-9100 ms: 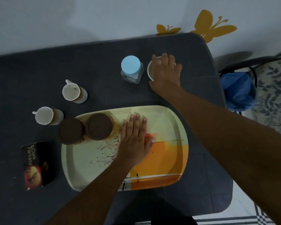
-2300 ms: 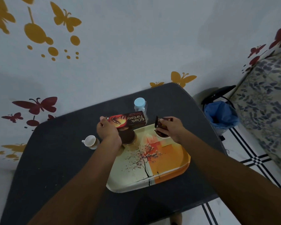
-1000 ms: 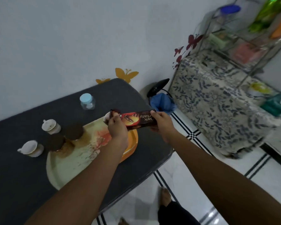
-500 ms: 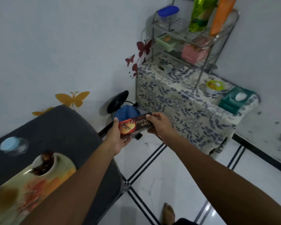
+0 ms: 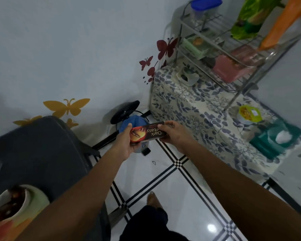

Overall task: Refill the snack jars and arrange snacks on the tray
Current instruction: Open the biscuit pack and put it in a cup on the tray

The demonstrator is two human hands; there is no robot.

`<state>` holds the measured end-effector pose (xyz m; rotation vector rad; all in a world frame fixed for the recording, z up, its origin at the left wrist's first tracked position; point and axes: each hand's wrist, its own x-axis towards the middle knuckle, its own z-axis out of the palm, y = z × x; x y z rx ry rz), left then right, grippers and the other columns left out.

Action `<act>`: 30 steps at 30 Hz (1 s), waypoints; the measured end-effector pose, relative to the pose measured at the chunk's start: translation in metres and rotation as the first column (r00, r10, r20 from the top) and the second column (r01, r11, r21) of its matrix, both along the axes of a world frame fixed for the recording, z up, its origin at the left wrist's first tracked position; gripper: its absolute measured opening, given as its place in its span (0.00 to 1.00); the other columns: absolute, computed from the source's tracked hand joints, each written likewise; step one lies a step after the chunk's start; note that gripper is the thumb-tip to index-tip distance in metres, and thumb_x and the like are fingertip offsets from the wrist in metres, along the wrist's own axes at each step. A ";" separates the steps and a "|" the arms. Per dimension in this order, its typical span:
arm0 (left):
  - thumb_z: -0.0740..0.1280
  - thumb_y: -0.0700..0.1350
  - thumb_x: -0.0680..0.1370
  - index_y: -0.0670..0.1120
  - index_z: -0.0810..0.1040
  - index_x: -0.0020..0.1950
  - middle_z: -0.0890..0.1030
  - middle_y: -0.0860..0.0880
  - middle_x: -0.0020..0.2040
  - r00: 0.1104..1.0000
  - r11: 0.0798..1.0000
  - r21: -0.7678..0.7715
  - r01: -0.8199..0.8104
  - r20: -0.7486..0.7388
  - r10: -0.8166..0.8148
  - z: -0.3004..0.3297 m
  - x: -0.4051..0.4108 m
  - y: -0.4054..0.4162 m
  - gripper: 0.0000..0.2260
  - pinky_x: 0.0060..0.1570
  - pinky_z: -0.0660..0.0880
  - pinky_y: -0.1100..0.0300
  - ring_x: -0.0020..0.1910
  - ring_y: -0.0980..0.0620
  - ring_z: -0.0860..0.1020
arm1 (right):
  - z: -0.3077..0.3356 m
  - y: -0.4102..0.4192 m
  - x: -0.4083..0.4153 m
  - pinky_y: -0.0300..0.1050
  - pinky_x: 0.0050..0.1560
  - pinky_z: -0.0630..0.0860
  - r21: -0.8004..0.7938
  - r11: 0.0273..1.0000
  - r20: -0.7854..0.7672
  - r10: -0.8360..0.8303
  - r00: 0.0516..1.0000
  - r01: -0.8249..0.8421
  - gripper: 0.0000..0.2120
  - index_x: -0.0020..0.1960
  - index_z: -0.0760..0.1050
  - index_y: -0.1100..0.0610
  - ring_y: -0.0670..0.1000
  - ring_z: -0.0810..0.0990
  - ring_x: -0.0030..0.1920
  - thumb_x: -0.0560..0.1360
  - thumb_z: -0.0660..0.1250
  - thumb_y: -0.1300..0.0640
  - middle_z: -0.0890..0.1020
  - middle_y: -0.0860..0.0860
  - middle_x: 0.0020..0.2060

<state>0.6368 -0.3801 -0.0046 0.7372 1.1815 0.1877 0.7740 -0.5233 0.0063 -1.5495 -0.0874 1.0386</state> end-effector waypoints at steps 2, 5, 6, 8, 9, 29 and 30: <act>0.66 0.58 0.82 0.43 0.76 0.59 0.82 0.41 0.53 0.999 1.000 -0.018 -0.016 -0.033 0.015 -0.009 0.022 0.015 0.18 0.31 0.81 0.57 0.49 0.46 0.82 | -0.003 0.022 0.028 0.47 0.46 0.84 -0.029 0.999 -0.019 0.037 0.999 -0.037 0.22 0.67 0.72 0.56 0.57 0.82 0.55 0.76 0.75 0.58 0.78 0.58 0.58; 0.64 0.58 0.83 0.43 0.76 0.57 0.82 0.41 0.50 0.997 0.999 -0.016 -0.050 -0.056 0.049 -0.016 0.056 0.036 0.17 0.31 0.81 0.55 0.45 0.46 0.83 | -0.004 0.055 0.067 0.50 0.46 0.85 -0.054 0.990 0.015 0.130 0.991 -0.129 0.28 0.72 0.69 0.49 0.57 0.81 0.55 0.75 0.74 0.60 0.75 0.52 0.57; 0.64 0.58 0.84 0.43 0.75 0.56 0.82 0.41 0.50 0.995 0.998 -0.016 -0.062 -0.080 0.060 -0.018 0.065 0.042 0.17 0.33 0.82 0.53 0.46 0.46 0.83 | -0.006 0.062 0.077 0.50 0.46 0.85 -0.076 0.984 0.017 0.163 0.987 -0.161 0.28 0.72 0.70 0.49 0.58 0.81 0.55 0.75 0.75 0.60 0.76 0.53 0.57; 0.62 0.58 0.84 0.43 0.74 0.60 0.82 0.39 0.55 0.990 0.996 0.006 -0.086 -0.111 0.086 -0.027 0.081 0.058 0.17 0.47 0.83 0.46 0.52 0.43 0.83 | -0.013 0.083 0.096 0.48 0.44 0.84 -0.089 0.976 -0.010 0.199 0.980 -0.199 0.25 0.68 0.73 0.51 0.58 0.81 0.55 0.74 0.75 0.61 0.77 0.55 0.57; 0.62 0.57 0.85 0.43 0.74 0.62 0.81 0.39 0.58 0.989 0.995 0.032 -0.093 -0.116 0.096 -0.031 0.088 0.065 0.18 0.53 0.82 0.44 0.55 0.42 0.82 | -0.018 0.093 0.102 0.48 0.44 0.84 -0.093 0.975 -0.019 0.201 0.979 -0.202 0.23 0.66 0.74 0.52 0.58 0.82 0.55 0.73 0.76 0.61 0.78 0.55 0.57; 0.55 0.56 0.87 0.52 0.73 0.40 0.74 0.54 0.36 0.839 0.909 0.249 0.334 -0.518 -0.167 -0.327 0.173 0.209 0.18 0.43 0.71 0.55 0.34 0.61 0.74 | -0.364 0.271 0.152 0.27 0.34 0.69 -0.511 0.757 0.142 0.541 0.829 -0.406 0.26 0.67 0.69 0.59 0.46 0.75 0.46 0.74 0.75 0.58 0.74 0.50 0.54; 0.54 0.57 0.87 0.52 0.77 0.45 0.76 0.53 0.40 0.831 0.912 0.233 0.337 -0.529 -0.172 -0.343 0.171 0.212 0.18 0.49 0.73 0.55 0.39 0.58 0.76 | -0.379 0.275 0.149 0.30 0.40 0.70 -0.526 0.738 0.151 0.570 0.807 -0.423 0.26 0.67 0.69 0.59 0.48 0.75 0.49 0.74 0.75 0.58 0.74 0.51 0.55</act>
